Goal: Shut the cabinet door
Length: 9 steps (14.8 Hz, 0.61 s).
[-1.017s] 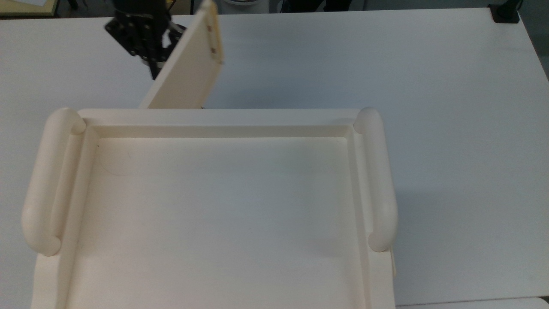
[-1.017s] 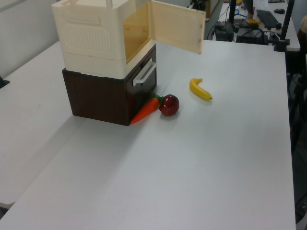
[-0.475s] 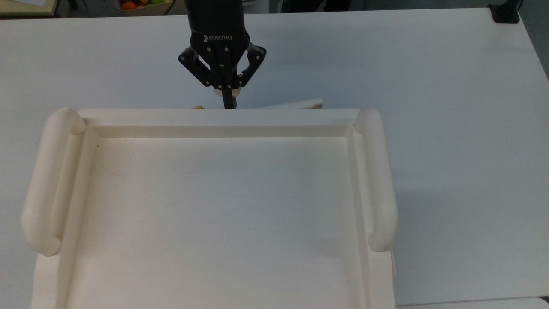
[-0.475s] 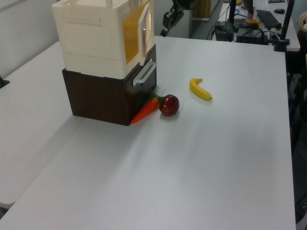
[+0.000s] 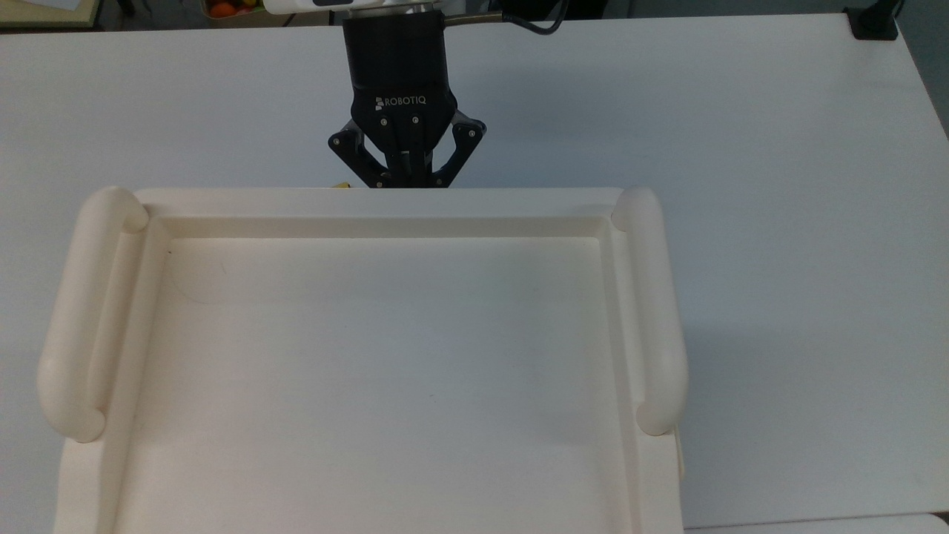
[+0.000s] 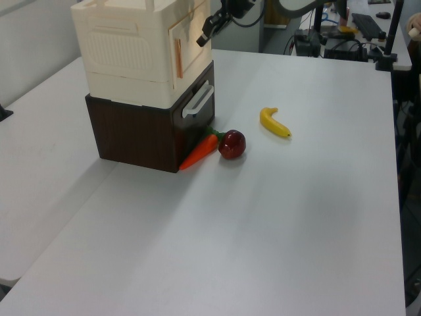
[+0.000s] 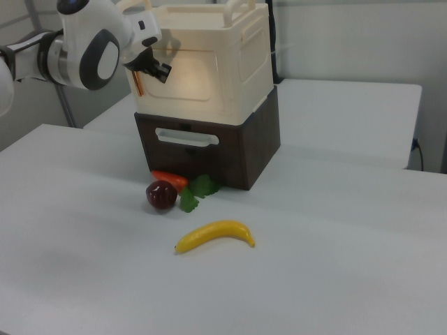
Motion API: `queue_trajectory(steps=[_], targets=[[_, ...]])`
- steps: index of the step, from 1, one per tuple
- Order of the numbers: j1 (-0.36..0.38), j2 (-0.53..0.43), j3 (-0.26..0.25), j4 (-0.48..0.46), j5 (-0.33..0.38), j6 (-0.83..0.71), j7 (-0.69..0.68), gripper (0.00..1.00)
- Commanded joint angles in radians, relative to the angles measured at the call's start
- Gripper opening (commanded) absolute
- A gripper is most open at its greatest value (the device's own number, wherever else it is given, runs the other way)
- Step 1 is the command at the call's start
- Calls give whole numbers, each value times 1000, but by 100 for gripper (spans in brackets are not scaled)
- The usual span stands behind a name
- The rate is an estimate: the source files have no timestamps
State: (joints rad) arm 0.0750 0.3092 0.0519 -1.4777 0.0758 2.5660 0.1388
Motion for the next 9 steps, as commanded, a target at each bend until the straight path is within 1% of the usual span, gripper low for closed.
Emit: queue_trajectory(steps=[1,4,6,9], targets=[[6,2,8,-13,4,98,-7,0],[6,13,8,-10,-1,117,-10,0],[5,17,8,-12,-1,167,-10,0],[5,18,8,-13,-1,178,-12,0]])
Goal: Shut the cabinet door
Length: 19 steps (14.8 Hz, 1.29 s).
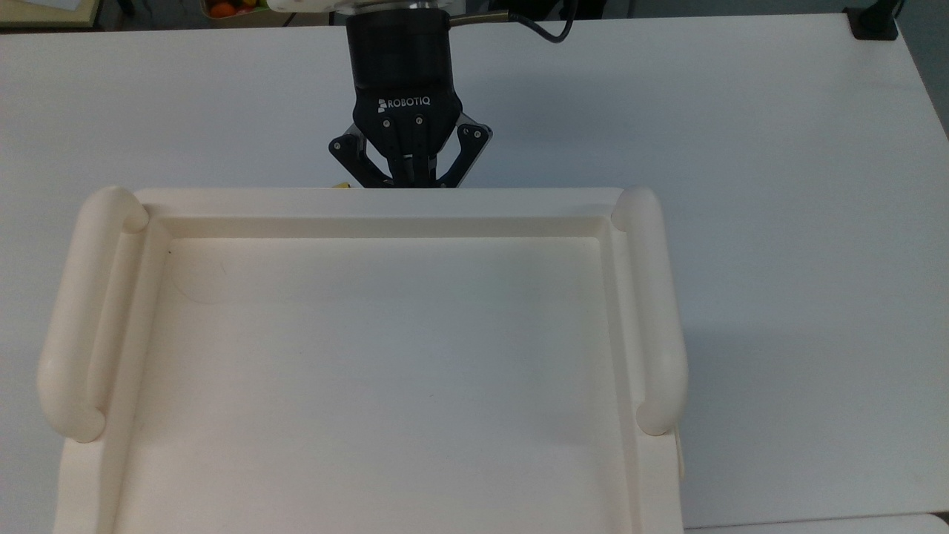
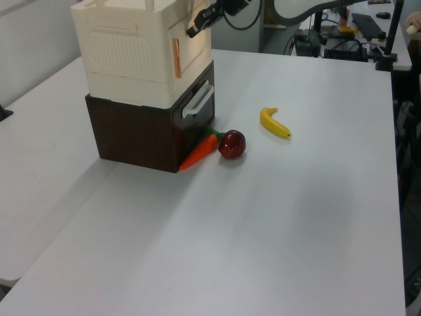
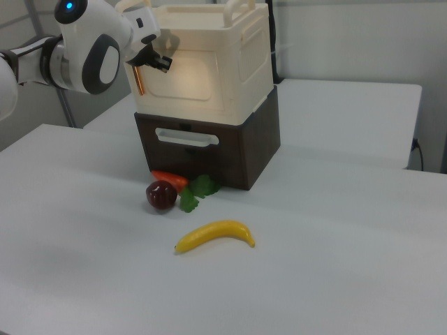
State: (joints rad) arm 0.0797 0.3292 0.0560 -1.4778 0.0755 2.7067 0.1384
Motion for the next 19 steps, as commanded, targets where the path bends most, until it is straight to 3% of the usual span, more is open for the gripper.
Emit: queue_trajectory(steps=[1,5,8,10,16,19], targets=[[0,-2,4,-13,0,47,-10,0],[0,7,4,-15,0,70,-11,0],[-1,-44,4,-91,1,33,-32,0],[-9,-91,1,-116,0,-94,-34,0],[-29,-214,-47,-113,-5,-694,-120,0],[-23,-255,-58,-113,-72,-887,-137,0]])
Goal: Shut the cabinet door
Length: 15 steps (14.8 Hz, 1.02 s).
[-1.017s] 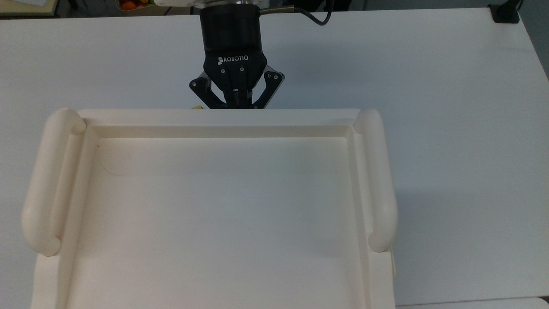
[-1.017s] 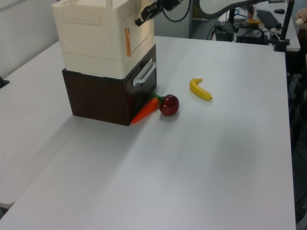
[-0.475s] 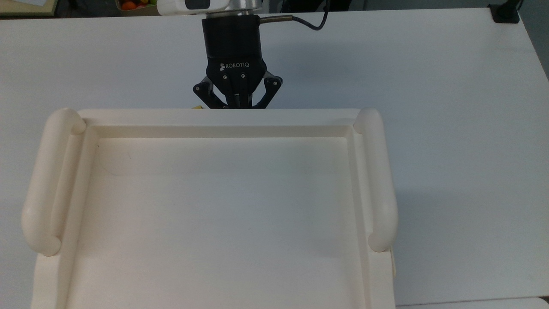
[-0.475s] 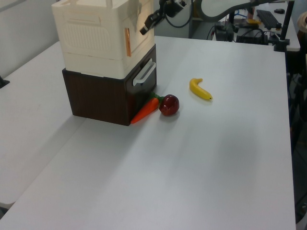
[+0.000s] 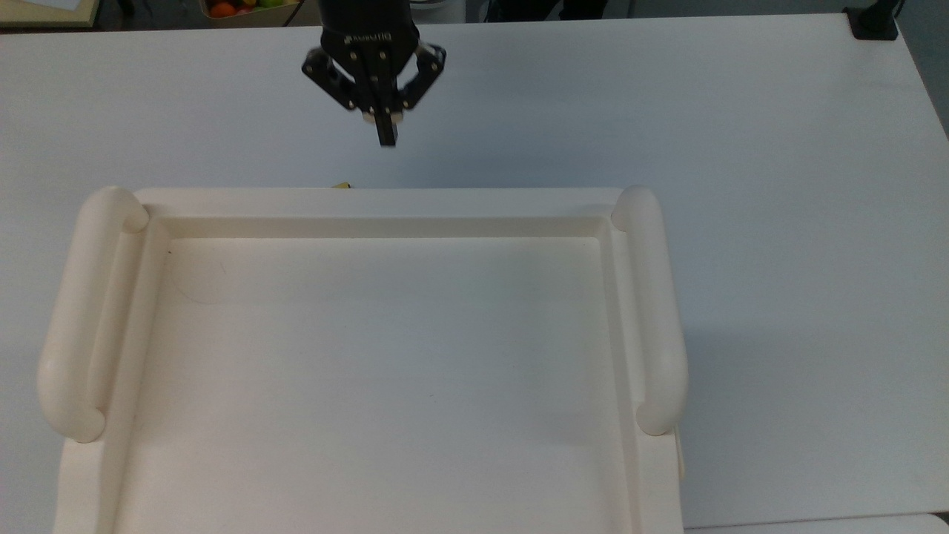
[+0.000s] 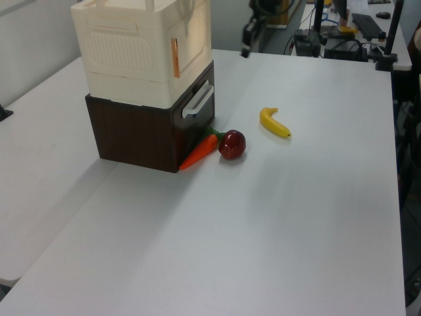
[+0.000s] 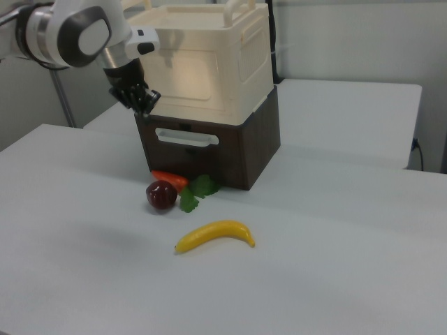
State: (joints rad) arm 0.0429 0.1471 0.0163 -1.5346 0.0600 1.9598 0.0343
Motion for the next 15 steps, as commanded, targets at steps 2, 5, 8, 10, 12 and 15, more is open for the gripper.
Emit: queue_trajectory(steps=[2,5,8,10,12,15], targets=[[18,-92,-18,-56,-110,-232,-36,0],[23,-115,-18,-58,-155,-340,-40,0],[34,-127,-18,-56,-183,-390,-39,0],[34,-133,-19,-56,-181,-400,-33,16],[38,-136,-30,-56,-177,-398,-33,41],[29,-136,-30,-56,-177,-395,-39,100]])
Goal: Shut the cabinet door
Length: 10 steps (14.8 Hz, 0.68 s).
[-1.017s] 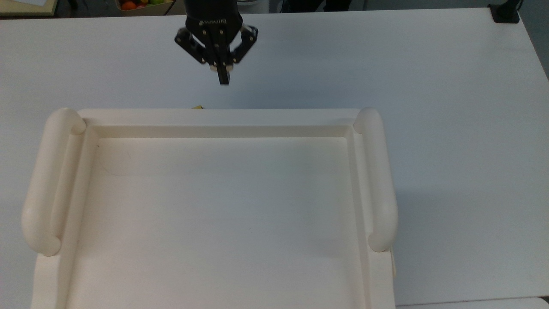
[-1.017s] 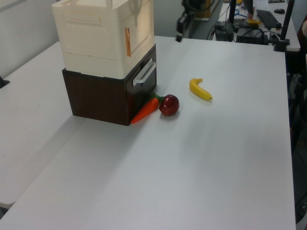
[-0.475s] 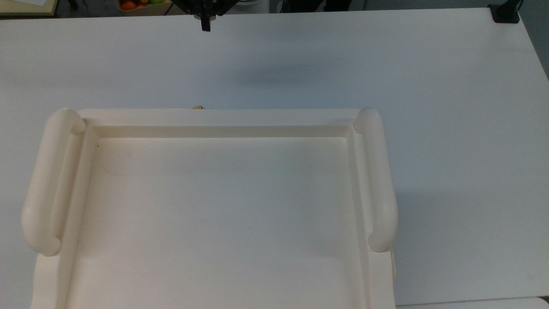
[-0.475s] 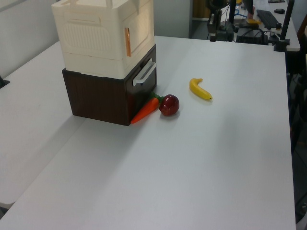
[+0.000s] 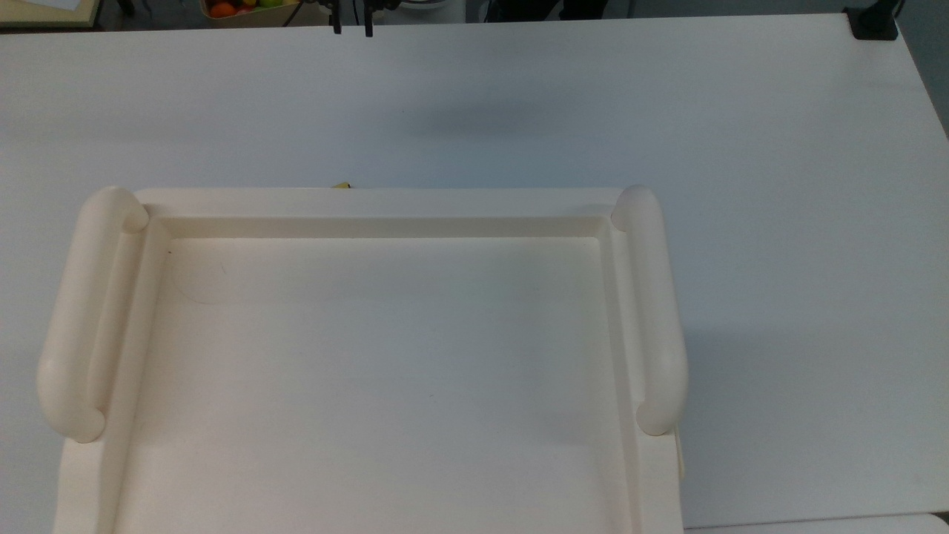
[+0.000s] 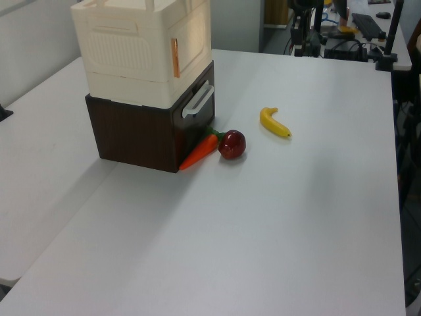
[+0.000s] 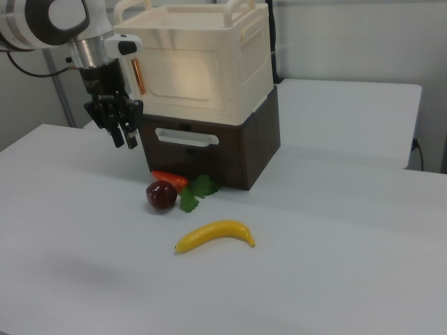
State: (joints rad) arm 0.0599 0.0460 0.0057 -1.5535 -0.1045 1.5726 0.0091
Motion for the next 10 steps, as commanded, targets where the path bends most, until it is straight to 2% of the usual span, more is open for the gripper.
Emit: queue_trajectory(steps=[1,10], targets=[[8,-35,-19,-37,-12,-3,-15,100],[4,-32,-21,-19,-9,-8,-12,100]])
